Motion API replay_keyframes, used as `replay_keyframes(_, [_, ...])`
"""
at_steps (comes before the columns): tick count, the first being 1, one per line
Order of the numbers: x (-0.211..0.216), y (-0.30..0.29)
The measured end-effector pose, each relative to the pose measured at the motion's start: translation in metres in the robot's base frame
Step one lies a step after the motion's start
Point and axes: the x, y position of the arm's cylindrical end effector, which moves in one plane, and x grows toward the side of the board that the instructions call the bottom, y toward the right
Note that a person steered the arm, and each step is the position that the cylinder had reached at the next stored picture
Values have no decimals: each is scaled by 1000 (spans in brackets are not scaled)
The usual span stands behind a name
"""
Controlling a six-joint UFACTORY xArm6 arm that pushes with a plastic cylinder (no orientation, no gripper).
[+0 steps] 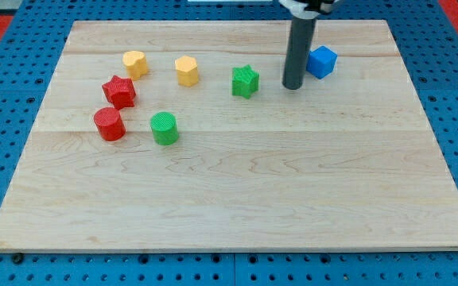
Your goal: Push the green star to the right of green circle
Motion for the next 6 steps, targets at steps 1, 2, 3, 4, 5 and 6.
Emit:
replay_keyframes(1, [-10, -25])
replay_keyframes(2, [-41, -26])
replay_keyframes(3, [-29, -45])
replay_keyframes(4, [10, -75])
replay_keyframes(5, [25, -116])
replay_keyframes(6, [7, -122])
